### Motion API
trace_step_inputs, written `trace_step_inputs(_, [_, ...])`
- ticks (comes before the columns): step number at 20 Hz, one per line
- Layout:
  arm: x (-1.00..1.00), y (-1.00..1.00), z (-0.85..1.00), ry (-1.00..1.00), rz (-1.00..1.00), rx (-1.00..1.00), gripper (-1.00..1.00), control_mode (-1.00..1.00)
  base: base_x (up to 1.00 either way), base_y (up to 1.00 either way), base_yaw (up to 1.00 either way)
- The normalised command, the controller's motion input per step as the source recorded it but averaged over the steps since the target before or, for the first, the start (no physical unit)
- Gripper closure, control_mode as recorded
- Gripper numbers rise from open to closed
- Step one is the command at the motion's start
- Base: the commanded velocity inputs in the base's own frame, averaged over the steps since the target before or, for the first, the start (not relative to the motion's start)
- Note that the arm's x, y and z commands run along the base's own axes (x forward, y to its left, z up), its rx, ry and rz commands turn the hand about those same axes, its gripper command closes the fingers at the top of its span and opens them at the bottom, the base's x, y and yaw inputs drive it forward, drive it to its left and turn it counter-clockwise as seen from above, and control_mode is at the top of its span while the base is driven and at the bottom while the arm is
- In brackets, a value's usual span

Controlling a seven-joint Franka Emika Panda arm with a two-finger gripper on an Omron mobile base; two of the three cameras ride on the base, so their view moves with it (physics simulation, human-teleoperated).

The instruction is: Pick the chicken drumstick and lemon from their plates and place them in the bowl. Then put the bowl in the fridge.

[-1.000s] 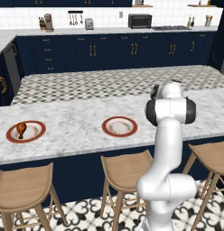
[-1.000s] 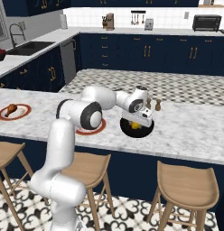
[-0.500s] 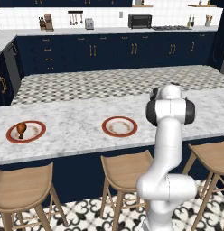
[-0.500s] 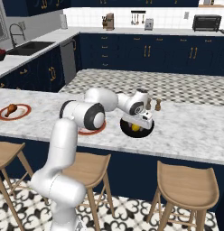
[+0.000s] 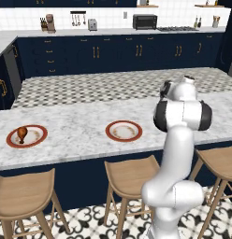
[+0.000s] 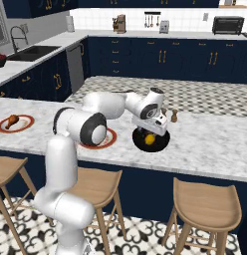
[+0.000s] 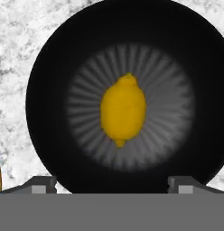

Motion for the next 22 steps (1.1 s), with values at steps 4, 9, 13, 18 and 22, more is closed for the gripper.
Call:
trace_step_inputs(4, [-1.00, 1.00, 0.24, -0.34, 0.02, -0.06, -1.00, -1.00, 0.00, 0.00, 0.00])
trace_step_inputs(9, [-0.95, 1.00, 0.24, -0.37, 0.09, -0.11, -1.00, -1.00, 0.00, 0.00, 0.00])
trace_step_inputs(13, [-0.64, 1.00, 0.83, -0.02, 0.00, -0.05, -1.00, -1.00, 0.00, 0.00, 0.00])
trace_step_inputs(18, [-0.34, 1.00, 0.84, 0.05, 0.00, -0.04, -1.00, -1.00, 0.00, 0.00, 0.00])
trace_step_inputs(22, [0.00, 1.00, 0.63, 0.07, 0.01, 0.00, -1.00, -1.00, 0.00, 0.00, 0.00])
